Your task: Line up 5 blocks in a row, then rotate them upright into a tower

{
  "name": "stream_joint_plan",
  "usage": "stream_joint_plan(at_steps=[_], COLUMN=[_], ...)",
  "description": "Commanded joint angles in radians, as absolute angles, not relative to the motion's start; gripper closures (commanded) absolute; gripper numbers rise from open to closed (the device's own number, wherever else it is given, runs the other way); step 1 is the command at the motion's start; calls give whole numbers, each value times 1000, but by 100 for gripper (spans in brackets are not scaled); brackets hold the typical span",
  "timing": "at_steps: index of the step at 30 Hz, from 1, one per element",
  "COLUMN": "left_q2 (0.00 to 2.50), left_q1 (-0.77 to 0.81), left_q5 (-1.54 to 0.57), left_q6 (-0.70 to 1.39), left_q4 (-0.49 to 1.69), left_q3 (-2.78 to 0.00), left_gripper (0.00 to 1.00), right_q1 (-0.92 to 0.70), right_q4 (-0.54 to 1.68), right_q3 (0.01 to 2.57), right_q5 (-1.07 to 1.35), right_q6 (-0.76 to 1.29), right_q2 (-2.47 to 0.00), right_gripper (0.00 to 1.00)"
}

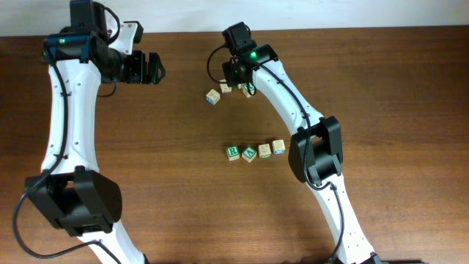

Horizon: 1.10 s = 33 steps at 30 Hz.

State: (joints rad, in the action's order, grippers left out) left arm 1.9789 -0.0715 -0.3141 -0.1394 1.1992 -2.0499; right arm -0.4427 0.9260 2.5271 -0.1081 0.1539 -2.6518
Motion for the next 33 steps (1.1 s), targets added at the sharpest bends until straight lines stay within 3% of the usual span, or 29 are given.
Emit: stream_joint_plan(at_steps=[1,13,17,19,33], left_q2=[1982,1982,1982,1982,1982], left_q1=[-67,-68,-68,-68,-68], left_q5=[-314,-314,-314,-314,-314], left_q6=[-159,-159,-159,-159,-159], left_q4=[1197,1197,1198,1198,1198], left_q3=[-2066,-2066,-2066,-2066,-2066], left_gripper=[1,1,1,1,1], right_q1=[-436,-430,-423,-423,-425], right_q4=[909,875,877,878,885], right_q3=[2509,2442,2439,2439,2440], right_q5=[-121,-121,-120,-120,-79], right_q6=[146,151,166,165,165], right_q2=[-2661,-2663,-2663,-2663,-2571], right_gripper=[38,40,59,64,64])
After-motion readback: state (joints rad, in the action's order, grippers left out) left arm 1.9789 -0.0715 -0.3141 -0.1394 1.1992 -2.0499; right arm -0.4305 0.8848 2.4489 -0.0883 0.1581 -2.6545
